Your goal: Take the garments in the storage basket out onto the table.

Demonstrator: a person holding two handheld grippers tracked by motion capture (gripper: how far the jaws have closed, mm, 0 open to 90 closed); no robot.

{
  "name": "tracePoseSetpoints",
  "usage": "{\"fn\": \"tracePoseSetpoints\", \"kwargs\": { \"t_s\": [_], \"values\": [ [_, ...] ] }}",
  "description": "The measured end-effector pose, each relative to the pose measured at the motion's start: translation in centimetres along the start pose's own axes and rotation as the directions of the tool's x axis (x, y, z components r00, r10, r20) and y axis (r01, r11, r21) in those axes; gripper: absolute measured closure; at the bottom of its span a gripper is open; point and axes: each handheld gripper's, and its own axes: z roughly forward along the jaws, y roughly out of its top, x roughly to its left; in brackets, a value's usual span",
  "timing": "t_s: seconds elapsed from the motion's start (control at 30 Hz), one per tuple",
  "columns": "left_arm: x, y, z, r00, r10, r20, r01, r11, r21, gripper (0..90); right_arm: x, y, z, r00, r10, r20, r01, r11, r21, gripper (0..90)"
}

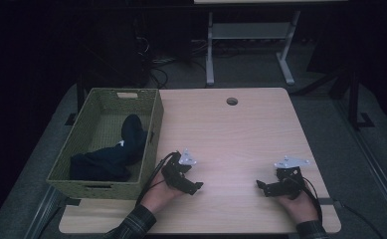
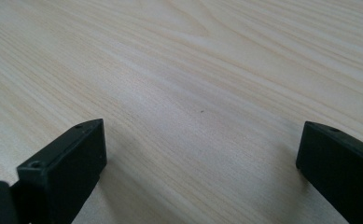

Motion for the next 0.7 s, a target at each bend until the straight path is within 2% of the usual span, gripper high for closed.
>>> {"fn": "tracePoseSetpoints", "kwargs": {
  "t_s": [0.2,0.43,0.57,0.6,0.7],
  "values": [
    [0.11,0.28,-0.3,0.9999,-0.01,0.003,0.01,0.9999,-0.003,13.4,0.0,0.0,0.0,1.0,0.0,0.0,0.0,1.0,0.0,1.3],
    [0.09,0.63,-0.6,1.0,-0.006,0.007,0.006,0.9999,0.016,13.4,0.0,0.0,0.0,1.0,0.0,0.0,0.0,1.0,0.0,1.3],
    [0.23,0.88,-0.9,1.0,0.0,0.002,0.0,0.9999,0.011,13.5,0.0,0.0,-0.01,1.0,0.0,0.0,0.0,1.0,0.001,1.3],
    [0.21,0.9,-0.93,0.9999,-0.012,0.007,0.012,0.9999,0.005,13.5,0.0,0.0,-0.01,1.0,0.0,0.0,0.0,1.0,0.001,1.3],
    [0.26,1.01,-1.03,0.9997,-0.017,0.015,0.017,0.9998,0.01,13.5,0.01,0.0,0.0,1.0,0.001,0.0,-0.001,1.0,-0.001,1.3]
  ]
}}
